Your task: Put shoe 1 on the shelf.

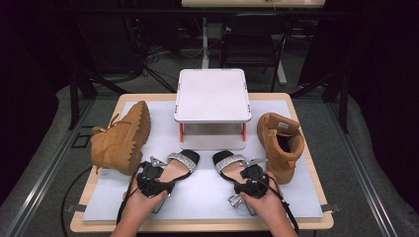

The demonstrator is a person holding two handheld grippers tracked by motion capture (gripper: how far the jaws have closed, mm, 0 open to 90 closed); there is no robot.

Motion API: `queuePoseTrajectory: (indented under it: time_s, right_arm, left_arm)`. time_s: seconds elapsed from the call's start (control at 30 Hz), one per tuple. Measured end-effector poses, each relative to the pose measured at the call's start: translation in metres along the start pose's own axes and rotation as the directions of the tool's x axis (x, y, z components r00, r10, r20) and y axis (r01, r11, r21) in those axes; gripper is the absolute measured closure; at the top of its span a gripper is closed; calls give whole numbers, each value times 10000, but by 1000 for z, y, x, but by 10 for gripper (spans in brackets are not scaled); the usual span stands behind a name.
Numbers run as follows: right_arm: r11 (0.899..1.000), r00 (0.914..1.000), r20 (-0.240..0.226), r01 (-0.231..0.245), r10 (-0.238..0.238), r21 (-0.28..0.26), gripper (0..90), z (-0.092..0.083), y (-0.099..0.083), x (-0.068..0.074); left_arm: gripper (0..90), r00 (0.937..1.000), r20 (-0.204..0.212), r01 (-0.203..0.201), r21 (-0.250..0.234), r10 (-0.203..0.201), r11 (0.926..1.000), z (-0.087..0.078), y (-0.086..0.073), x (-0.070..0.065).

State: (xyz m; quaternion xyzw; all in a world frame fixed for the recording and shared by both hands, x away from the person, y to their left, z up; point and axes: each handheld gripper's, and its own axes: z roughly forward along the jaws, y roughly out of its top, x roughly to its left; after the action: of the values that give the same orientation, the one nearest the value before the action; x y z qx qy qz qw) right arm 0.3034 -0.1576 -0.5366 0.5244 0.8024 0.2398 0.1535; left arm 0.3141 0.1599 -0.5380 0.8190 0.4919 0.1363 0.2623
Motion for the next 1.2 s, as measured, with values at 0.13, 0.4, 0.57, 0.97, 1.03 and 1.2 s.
queuePoseTrajectory:
  time_s: [0.13,0.4,0.57,0.97,1.03,1.2]
  right_arm:
    - [9999,9997,230,25,-28,97,392,0,1,2]
    - [9999,9997,245,-69,67,81,397,0,1,2]
    - [9999,9997,219,-118,117,21,397,0,0,2]
    - [10000,9995,310,-60,58,59,399,-1,0,3]
    - [9999,9995,279,-135,136,-28,399,-1,0,3]
    - [9998,9997,154,-199,200,-64,400,-2,-1,1]
  left_arm:
    - [396,10000,-16,23,-1,-23,10000,0,0,0]
    - [399,10000,-68,40,-3,-40,10000,0,0,-1]
    - [400,10000,-59,54,-10,-54,10000,0,0,-1]
    - [401,10000,-57,58,-44,-58,10000,0,0,-1]
    - [401,9999,-82,66,-33,-67,10000,-1,0,-2]
    - [402,9999,-85,114,-39,-115,9999,0,0,-2]
